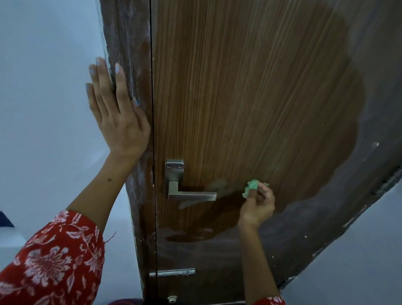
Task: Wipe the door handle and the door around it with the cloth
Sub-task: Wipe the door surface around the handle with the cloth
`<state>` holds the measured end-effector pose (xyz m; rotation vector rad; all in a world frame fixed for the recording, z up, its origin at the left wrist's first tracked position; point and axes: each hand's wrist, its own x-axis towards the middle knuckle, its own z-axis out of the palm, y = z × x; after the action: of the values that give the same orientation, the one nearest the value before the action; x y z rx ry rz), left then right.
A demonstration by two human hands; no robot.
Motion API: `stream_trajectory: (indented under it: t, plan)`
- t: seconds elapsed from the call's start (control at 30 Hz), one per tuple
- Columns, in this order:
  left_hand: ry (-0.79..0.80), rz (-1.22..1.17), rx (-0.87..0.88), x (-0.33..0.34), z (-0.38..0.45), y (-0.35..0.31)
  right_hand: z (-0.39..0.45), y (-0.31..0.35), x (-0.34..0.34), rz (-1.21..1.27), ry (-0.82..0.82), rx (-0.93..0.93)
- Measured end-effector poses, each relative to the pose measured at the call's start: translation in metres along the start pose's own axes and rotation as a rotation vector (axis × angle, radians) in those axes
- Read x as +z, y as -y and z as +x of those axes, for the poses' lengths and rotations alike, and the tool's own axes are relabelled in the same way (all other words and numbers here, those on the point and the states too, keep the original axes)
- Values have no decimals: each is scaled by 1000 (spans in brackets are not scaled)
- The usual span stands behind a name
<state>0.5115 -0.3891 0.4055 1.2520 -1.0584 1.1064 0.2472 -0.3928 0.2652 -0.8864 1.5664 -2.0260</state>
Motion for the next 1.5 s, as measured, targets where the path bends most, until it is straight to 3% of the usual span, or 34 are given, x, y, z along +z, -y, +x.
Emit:
stream_trajectory:
  t: [0.13,0.17,0.27,0.33,0.4,0.47,0.5,0.6,0.63,0.7,0.77,0.83,0.93,0.97,1.03,1.1,1.17,1.27,1.33,1.43,1.5]
  plan:
    - [-4,-5,-2,1,-1,1,-12,0,1,-91,232,-234]
    - [-2,-7,-6,1,-1,1,-6,2,-1,-77,216,-223]
    - [5,-7,-7,0,0,1,23,14,-2,65,-72,79]
    - [13,-10,-12,0,0,0,23,24,2,56,-141,27]
    - [15,-7,-12,-1,-1,0,6,29,10,-7,22,-202]
    - [11,-4,-12,-1,0,1,-8,24,10,-37,221,-312]
    - [10,-4,-9,-1,0,1,-4,24,9,-16,200,-264]
    - [16,-5,-3,-1,0,0,32,33,8,162,-137,87]
    - [18,-8,-4,-1,0,0,38,40,8,153,-198,89]
    - [18,-16,-6,-1,0,1,33,54,13,86,-186,-101]
    - [14,-17,-6,0,-1,2,19,54,18,52,-49,-250]
    - [16,-26,-8,0,-1,2,21,46,15,110,-57,-148]
    - [23,-39,-15,-1,-2,0,45,46,10,279,-258,224]
    - [24,-42,-17,-1,-1,0,44,51,11,248,-284,206]
    - [26,-51,-23,-1,-1,0,22,62,21,164,-206,-31]
    - [27,-58,-27,-1,-1,0,-12,63,30,67,60,-284]
    - [40,-88,-29,-1,-2,1,-31,58,32,4,253,-349]
    - [75,-145,-24,-3,-4,3,-28,69,36,108,61,-151]
    - [84,-174,-26,-3,-4,5,-32,83,45,130,0,-177]
    - [82,-232,-30,-2,-3,5,-57,96,59,6,257,-493]
    - [77,-266,-30,-3,-3,9,-68,98,61,-39,415,-606]
